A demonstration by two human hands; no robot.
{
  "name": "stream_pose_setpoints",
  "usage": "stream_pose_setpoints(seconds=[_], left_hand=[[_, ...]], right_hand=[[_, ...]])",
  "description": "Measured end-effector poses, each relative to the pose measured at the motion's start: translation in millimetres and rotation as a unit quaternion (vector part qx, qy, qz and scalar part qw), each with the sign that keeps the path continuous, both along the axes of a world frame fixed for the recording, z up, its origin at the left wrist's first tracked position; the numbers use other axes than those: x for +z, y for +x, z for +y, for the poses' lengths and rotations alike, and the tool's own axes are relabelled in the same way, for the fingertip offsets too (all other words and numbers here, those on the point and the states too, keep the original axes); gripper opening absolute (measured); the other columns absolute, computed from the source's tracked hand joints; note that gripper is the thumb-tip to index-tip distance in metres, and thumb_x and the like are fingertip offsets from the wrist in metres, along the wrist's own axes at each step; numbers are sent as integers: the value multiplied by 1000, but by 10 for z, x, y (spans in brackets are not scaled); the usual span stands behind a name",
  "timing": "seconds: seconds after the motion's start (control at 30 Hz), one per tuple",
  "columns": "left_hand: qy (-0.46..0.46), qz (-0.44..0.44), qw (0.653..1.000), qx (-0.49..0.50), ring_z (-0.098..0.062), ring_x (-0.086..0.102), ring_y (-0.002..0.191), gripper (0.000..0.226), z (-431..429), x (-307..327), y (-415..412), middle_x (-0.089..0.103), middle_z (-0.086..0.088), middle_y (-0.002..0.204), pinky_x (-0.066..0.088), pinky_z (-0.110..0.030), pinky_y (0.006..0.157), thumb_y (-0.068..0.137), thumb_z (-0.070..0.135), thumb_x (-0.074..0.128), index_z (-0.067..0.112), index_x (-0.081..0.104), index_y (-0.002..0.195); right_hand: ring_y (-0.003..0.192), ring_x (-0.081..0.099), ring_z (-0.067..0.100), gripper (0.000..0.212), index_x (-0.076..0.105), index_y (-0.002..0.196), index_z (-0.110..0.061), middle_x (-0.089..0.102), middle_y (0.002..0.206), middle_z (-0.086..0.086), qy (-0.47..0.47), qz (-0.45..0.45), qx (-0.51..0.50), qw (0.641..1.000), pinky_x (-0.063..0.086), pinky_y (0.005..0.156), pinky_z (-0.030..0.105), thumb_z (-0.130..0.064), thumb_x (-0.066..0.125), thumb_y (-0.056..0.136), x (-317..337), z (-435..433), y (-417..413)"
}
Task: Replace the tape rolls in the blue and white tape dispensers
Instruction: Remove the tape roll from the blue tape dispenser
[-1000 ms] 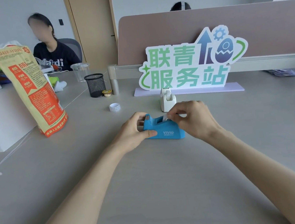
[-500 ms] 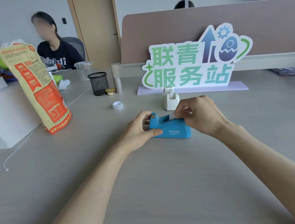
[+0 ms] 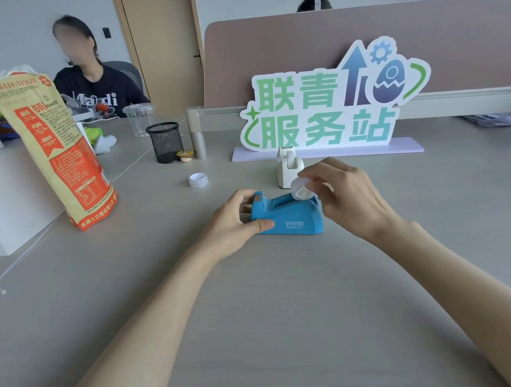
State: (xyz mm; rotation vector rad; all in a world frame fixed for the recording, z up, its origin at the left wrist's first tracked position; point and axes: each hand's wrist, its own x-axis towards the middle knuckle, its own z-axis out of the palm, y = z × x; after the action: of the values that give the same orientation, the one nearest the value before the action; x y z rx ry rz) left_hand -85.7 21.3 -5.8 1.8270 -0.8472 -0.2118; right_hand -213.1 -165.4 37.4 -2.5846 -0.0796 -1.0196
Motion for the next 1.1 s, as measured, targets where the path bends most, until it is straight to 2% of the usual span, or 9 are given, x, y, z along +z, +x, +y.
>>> stream_pose_setpoints(seconds=[0.2,0.3,0.37,0.53,0.63,0.77,0.83,0.97,1.1], left_hand=[[13,-5,999,30,-8,60,108,47,-120,25,48,61,8,118,49,-31,96,79,20,74,28,51,119],[18,-7,999,42,-9,60,107,49,-218,24,112,60,9,119,49,-32,96,81,21,72,28,49,124],[28,-17,998,51,-11,60,107,53,-274,27,159,60,7,122,49,-32,96,83,22,70,26,46,131],[53,-29,996,72,-14,58,112,64,-351,42,200,55,2,134,46,-32,98,84,26,69,24,39,140],[87,-156,973,144,-19,38,129,60,-277,-1,56,43,-1,138,33,-31,106,85,27,66,20,39,139],[84,-368,925,45,-21,44,114,40,-224,-14,-268,46,-1,117,47,-41,90,82,29,59,20,50,120],[98,-382,919,19,-17,46,104,35,-257,-4,-333,48,3,106,49,-44,79,79,38,53,22,49,110],[65,-384,920,29,-10,46,98,35,-299,46,-370,54,8,99,51,-40,69,81,46,58,23,52,107],[54,-384,922,3,-7,48,93,34,-294,60,-383,55,13,94,51,-39,67,79,49,62,27,54,104]], right_hand=[[83,64,27,21,63,106,-15,62,108,2,58,-105,-29,992,56,67,43,-3,56,90,-73,31,-103],[88,63,12,17,63,105,-13,64,106,0,161,-129,-36,978,52,67,16,-5,58,91,-44,79,-230],[92,63,8,16,62,104,-15,64,106,-2,225,-109,-37,968,49,66,9,-6,59,91,-70,98,-321],[95,67,8,8,64,93,-17,68,104,-8,249,-17,-41,967,56,77,27,-10,63,90,-271,74,-335],[95,66,7,6,65,96,-17,69,103,-5,267,10,-34,963,55,78,23,-15,63,90,-307,93,-251],[94,65,12,14,65,101,-10,67,97,-1,279,42,-16,959,53,73,12,-18,65,90,-344,117,-166],[94,66,16,15,65,104,-10,69,95,-1,306,63,-16,950,51,77,14,-15,65,89,-346,78,-150],[96,66,22,19,65,106,-12,71,101,4,406,93,9,909,55,89,38,-20,67,88,-352,19,-164],[100,68,21,21,68,105,-13,73,103,6,458,94,36,883,55,93,38,-24,69,87,-345,30,-187]])
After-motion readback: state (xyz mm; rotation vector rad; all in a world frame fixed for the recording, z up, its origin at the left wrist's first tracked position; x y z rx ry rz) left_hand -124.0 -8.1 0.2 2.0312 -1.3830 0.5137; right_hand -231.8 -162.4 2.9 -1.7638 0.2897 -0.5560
